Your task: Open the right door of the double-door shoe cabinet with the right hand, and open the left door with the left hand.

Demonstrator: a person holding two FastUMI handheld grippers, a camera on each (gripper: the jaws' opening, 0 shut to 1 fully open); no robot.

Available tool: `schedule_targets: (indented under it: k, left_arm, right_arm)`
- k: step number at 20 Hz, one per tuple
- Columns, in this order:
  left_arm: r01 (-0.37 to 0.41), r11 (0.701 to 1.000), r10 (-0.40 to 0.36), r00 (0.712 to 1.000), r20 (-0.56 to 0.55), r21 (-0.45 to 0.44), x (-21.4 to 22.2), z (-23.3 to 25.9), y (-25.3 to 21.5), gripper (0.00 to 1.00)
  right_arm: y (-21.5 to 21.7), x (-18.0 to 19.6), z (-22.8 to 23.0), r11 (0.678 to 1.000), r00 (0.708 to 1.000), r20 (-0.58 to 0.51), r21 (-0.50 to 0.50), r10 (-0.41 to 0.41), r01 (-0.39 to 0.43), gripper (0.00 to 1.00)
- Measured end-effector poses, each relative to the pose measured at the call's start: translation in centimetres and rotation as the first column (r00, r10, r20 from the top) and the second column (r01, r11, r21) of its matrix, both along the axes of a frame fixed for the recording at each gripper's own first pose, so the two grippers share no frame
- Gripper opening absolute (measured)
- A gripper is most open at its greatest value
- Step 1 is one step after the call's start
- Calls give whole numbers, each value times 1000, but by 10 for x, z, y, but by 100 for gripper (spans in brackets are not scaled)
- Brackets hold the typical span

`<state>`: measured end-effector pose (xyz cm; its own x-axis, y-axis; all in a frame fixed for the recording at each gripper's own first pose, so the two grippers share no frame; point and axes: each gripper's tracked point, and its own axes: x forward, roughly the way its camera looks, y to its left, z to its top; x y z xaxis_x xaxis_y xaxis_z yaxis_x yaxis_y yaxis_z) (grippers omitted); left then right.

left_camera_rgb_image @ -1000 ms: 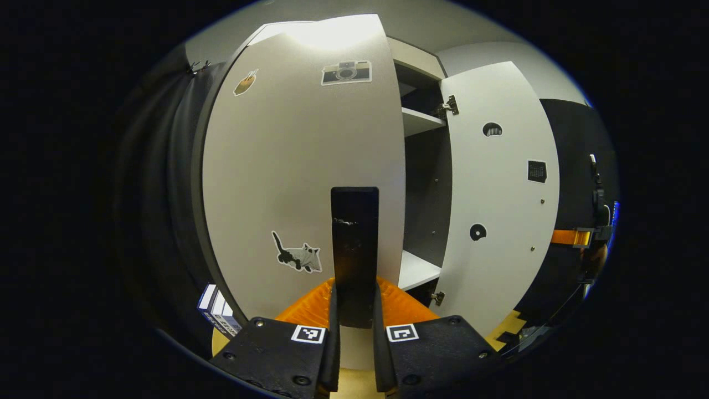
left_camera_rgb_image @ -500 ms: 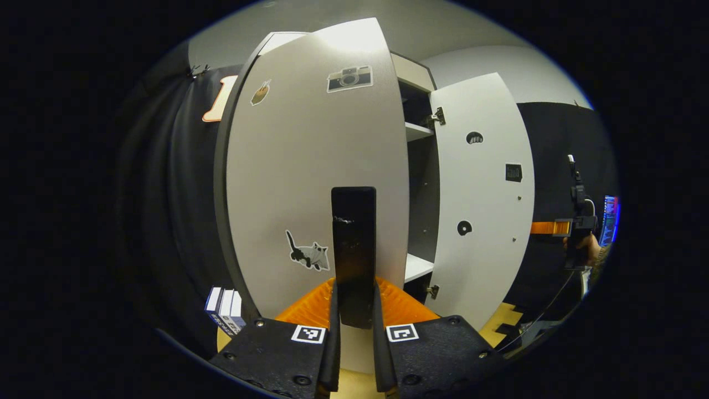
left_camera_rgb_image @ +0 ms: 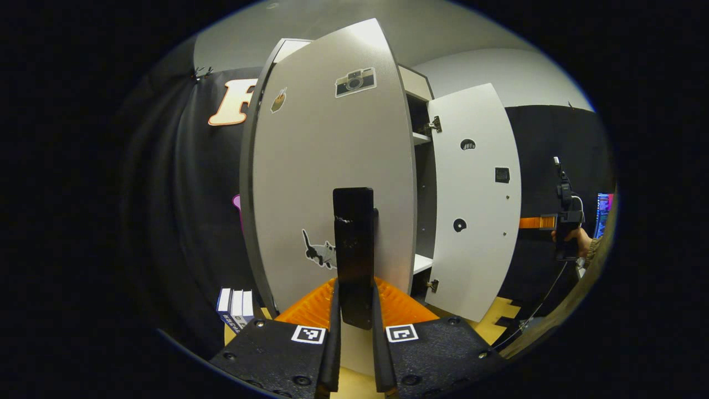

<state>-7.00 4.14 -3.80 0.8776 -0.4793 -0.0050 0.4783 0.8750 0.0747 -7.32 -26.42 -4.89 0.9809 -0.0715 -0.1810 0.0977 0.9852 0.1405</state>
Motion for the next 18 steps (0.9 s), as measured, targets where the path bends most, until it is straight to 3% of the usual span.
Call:
schedule_targets:
  k: [6, 11, 13, 15, 16, 18]
  left_arm:
    - [-104, 994, 104, 994, 16, 10, -8, 2, 53, 23]
    - [-259, 966, 259, 965, 26, 3, -6, 4, 111, 16]
    - [-191, 981, 193, 981, 34, -42, -19, 11, 101, 14]
    - [-185, 982, 186, 981, 53, -24, -14, 12, 103, 12]
    - [-189, 982, 189, 980, 56, -13, -12, 12, 107, 14]
    - [-190, 982, 189, 980, 59, -1, -17, 13, 104, 14]
  right_arm:
    - [0, 0, 0, 1000, 1000, -3, -3, 7, -7, 99]
    - [0, 0, -1, 1000, 1000, -4, 13, 10, -10, 99]
    - [-1, 1, -1, 1000, 1000, -5, 10, 15, -15, 99]
    - [5, -1, -1, 1000, 1000, -1, 7, 27, -27, 100]
    - [7, -2, 0, 1000, 1000, 2, 3, 31, -31, 94]
    - [4, -2, 2, 999, 999, 2, -12, 33, -33, 94]
